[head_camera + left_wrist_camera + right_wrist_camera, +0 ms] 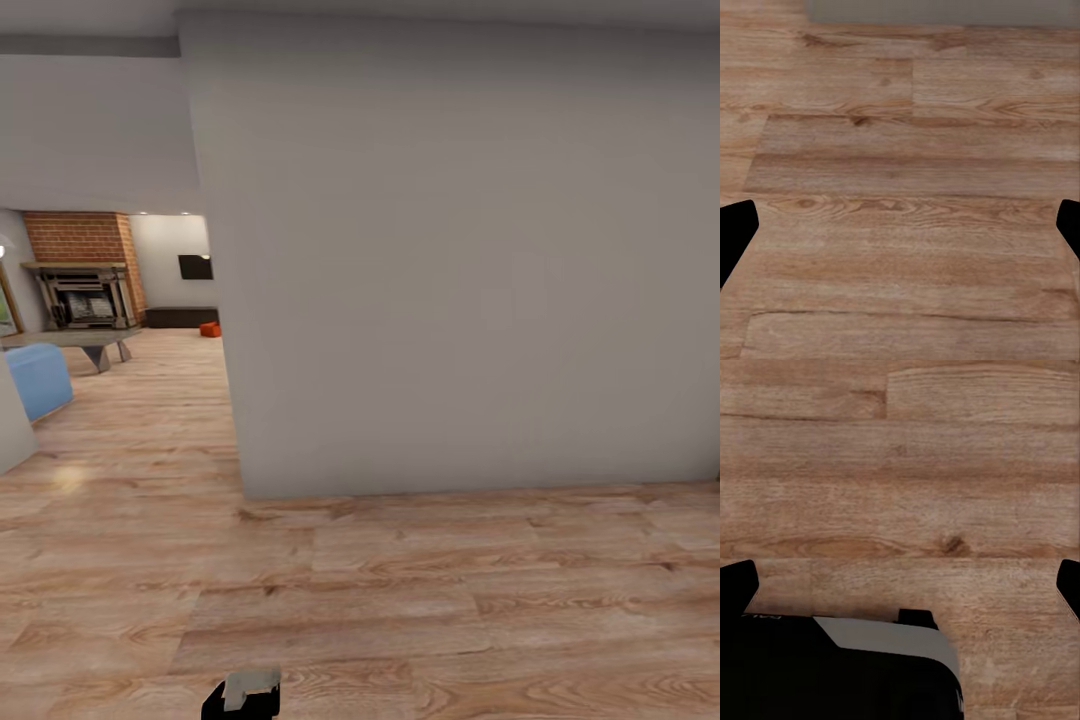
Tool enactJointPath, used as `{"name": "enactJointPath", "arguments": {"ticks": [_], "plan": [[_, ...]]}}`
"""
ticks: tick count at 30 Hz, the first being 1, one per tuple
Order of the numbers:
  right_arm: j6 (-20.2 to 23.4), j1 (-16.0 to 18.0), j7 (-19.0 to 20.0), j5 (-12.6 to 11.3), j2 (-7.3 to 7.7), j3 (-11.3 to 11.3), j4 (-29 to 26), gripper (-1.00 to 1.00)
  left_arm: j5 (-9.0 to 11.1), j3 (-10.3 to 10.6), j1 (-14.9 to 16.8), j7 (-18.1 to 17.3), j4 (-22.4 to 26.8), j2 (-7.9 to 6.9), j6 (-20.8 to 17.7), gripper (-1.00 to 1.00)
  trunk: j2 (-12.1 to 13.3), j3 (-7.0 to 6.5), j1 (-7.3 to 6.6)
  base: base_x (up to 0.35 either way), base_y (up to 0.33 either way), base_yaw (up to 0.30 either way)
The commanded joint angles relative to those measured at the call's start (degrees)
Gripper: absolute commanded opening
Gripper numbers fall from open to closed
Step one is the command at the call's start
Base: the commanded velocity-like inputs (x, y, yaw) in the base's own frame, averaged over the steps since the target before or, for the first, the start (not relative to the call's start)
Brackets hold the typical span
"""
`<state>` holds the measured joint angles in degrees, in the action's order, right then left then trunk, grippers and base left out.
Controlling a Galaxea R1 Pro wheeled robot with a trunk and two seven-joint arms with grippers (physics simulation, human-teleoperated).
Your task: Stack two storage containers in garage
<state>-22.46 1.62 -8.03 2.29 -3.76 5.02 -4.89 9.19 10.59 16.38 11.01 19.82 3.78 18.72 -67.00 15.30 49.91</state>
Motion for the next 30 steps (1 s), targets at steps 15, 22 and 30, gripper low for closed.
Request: {"name": "enactJointPath", "arguments": {"ticks": [15,22,30], "plan": [[-0.19,0.16,-0.27,0.17,-0.02,0.43,0.05,1.0,0.57,0.48,0.05,0.33,-0.04,-0.08,0.22,1.0,-0.04,0.07,0.04,0.339,0.0,0.0],[-0.08,0.76,-0.36,0.09,-0.03,0.29,0.01,1.0,0.57,0.48,0.05,0.33,-0.04,-0.09,0.21,1.0,-0.04,0.07,0.04,0.34,0.0,0.0],[-0.19,0.85,-0.56,-0.23,-0.05,-0.09,-0.59,1.0,0.57,0.48,0.05,0.33,-0.04,-0.07,0.22,1.0,-0.04,0.07,0.04,0.34,0.0,0.0]]}}
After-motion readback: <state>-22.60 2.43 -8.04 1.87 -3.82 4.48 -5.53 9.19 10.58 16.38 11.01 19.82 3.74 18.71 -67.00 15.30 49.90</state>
